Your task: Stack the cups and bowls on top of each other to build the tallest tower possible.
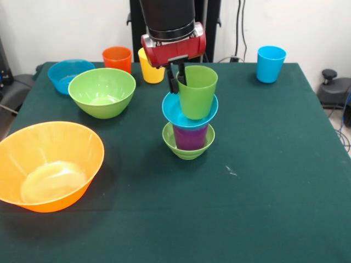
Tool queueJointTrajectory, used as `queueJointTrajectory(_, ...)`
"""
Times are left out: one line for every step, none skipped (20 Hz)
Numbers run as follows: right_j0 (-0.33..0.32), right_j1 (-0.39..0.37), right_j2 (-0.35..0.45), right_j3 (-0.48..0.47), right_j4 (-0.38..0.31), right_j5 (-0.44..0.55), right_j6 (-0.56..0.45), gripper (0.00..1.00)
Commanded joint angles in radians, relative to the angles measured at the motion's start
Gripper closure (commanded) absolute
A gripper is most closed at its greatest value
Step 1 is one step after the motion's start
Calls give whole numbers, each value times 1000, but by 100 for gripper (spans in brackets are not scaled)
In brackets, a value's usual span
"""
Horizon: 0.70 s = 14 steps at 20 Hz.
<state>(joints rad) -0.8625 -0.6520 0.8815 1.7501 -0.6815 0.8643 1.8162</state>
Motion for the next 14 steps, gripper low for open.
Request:
queueJointTrajectory(32, -7, -11, -20, -106, -19, -235, 100)
queueJointTrajectory(35, -13, -14, -18, -116, -23, -234, 100)
queueJointTrajectory(35, -21, -14, -9, -121, -27, -232, 100)
queueJointTrajectory(35, -27, -13, -4, -125, -30, -230, 100)
queueJointTrajectory(36, -32, -12, -1, -128, -31, -229, 100)
queueJointTrajectory(38, -33, -12, -4, -132, -30, -230, 100)
queueJointTrajectory(41, -32, -12, -8, -137, -28, -231, 100)
queueJointTrajectory(44, -30, -12, -11, -141, -26, -231, 100)
queueJointTrajectory(47, -29, -12, -12, -148, -26, -231, 100)
queueJointTrajectory(49, -32, -12, -7, -154, -30, -223, 100)
queueJointTrajectory(45, -41, -13, 5, -160, -38, -215, 100)
queueJointTrajectory(48, -49, -18, 12, -168, -43, -200, 100)
queueJointTrajectory(45, -55, -21, 17, -176, -50, -192, 100)
queueJointTrajectory(47, -58, -21, 23, -183, -55, -188, 100)
